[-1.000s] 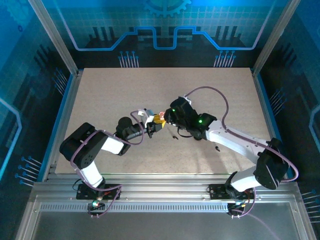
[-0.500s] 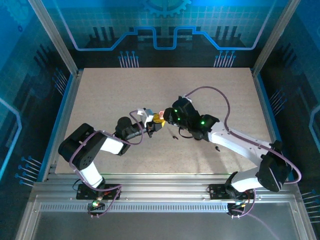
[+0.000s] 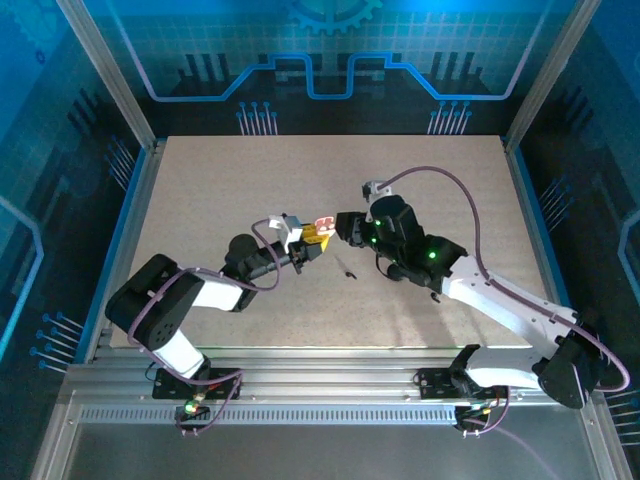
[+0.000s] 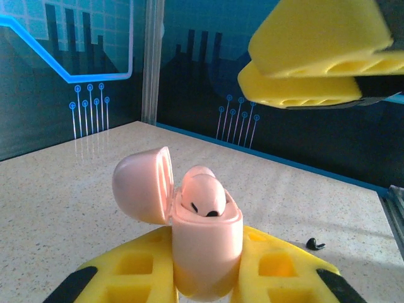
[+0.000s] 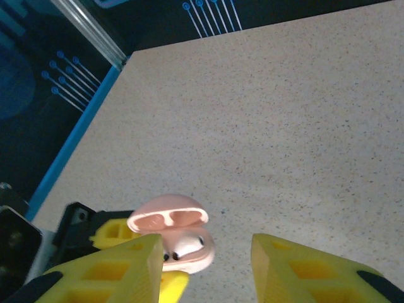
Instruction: Insert the wireless bluetooth earbuds into the charging case
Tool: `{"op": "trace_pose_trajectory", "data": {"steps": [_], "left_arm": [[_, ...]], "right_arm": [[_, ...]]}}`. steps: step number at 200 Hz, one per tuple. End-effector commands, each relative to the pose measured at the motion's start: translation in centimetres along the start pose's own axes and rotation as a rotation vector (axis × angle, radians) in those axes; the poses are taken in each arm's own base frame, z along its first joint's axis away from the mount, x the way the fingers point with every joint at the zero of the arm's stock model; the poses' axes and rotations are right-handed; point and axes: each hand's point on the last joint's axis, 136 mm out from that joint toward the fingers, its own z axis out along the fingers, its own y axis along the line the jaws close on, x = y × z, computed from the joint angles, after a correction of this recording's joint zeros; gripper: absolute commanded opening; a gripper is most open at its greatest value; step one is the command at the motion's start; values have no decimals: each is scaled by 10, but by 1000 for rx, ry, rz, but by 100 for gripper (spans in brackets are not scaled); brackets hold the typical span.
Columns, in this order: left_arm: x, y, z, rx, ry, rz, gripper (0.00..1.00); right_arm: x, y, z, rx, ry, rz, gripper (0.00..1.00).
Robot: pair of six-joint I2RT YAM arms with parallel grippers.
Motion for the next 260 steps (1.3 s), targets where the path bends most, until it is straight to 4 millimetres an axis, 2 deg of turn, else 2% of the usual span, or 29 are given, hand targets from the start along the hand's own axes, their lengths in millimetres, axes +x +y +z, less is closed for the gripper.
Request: {"op": "trace_pose_trajectory", "data": {"steps": [1,50,107,114,146,182,239,260], "left_arm": [[-4,-9,-7,24,-2,-4,7],[-2,-14,-15,21,31,2,7],[-1,-22,-22,36,75,7,7],[-2,-24,-23,40,78,7,7],[-3,-29,-25,65,103,16,7],[-6,-35,-27,90,115,25,7],[-13,-43,-29,121,126,50,8],[-15,-45,-30,130,129,55,8]], "right_arm": [[-6,12,-4,-79,-19,-116,43],[4,17,-2,-136,-11,-215,45],[6,35,-15,-286,-60,-338,48],[15,31,-14,-299,-55,-358,49],[22,28,-15,-368,-52,-408,53],[32,32,-19,-460,-33,-541,57],[38,27,-27,-568,-36,-708,59],[47,27,-31,-622,-18,-772,61]]}}
